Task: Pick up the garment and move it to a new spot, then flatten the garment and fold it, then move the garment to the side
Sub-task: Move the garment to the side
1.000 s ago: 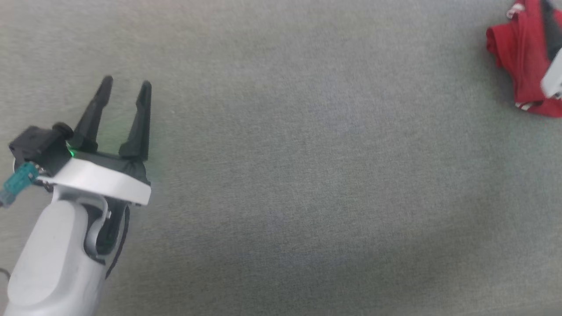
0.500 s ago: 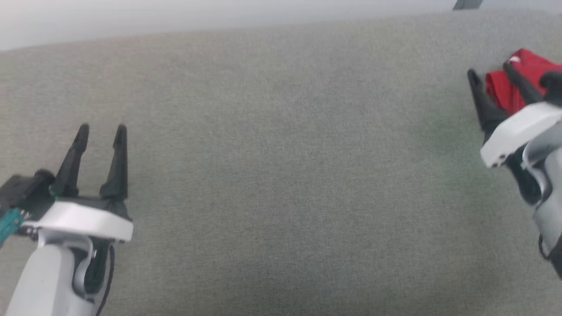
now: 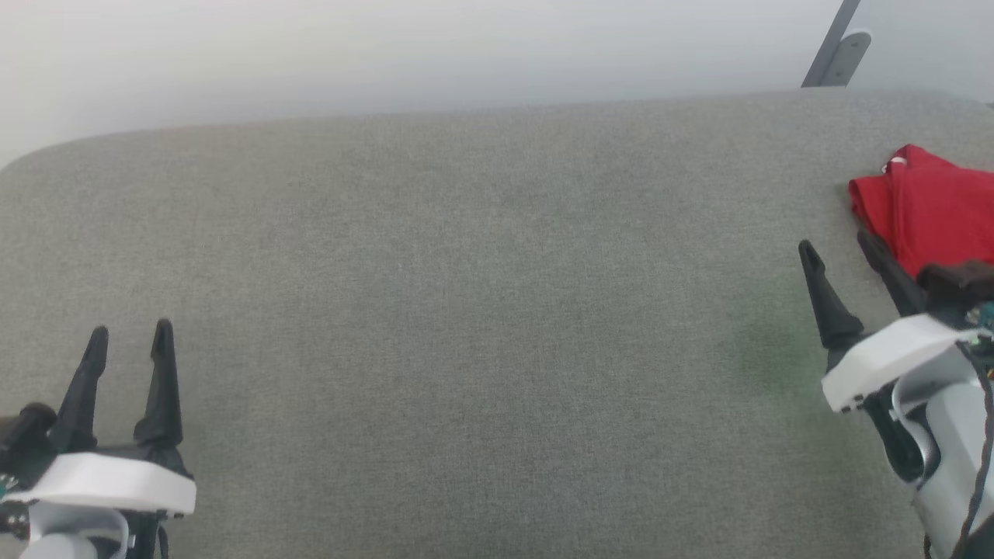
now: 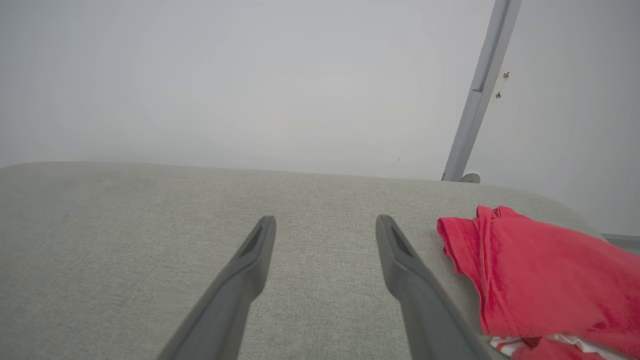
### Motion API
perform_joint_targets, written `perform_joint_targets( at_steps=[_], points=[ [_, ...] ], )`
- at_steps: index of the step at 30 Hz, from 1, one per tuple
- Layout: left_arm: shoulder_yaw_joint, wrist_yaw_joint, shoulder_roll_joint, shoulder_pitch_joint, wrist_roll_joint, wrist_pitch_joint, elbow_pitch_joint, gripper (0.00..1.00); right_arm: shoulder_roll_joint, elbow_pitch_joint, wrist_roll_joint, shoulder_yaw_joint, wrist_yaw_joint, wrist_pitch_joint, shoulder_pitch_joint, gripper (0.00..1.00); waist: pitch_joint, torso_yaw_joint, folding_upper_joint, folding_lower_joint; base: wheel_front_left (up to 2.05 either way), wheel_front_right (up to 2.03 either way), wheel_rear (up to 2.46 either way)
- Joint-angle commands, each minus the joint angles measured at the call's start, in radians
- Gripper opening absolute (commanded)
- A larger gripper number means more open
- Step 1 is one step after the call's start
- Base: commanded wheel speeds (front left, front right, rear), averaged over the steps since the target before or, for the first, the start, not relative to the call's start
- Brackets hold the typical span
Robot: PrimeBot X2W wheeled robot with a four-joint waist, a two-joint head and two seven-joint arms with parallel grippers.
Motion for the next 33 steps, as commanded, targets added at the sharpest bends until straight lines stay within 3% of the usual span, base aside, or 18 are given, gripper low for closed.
perform_joint_targets(
  at_steps=[1,13,33],
  points=[
    [0.010,0.001,-0.002,0.017,-0.002,0.000,-0.003,1.00,0.008,-0.021,-0.016,-0.020,0.000,-0.008,0.029,1.00,-0.010,0.001,0.0000,0.0000,0.00,0.00,0.00],
    [0.044,0.001,-0.015,0.103,-0.016,0.000,-0.011,1.00,0.084,-0.201,-0.112,-0.187,0.000,0.007,0.228,1.00,-0.051,-0.006,0.0000,0.0000,0.00,0.00,0.00],
    [0.047,0.001,-0.040,0.123,-0.004,0.000,-0.032,1.00,0.133,-0.341,-0.154,-0.285,0.000,0.078,0.329,1.00,-0.071,-0.007,0.0000,0.0000,0.00,0.00,0.00]
  ],
)
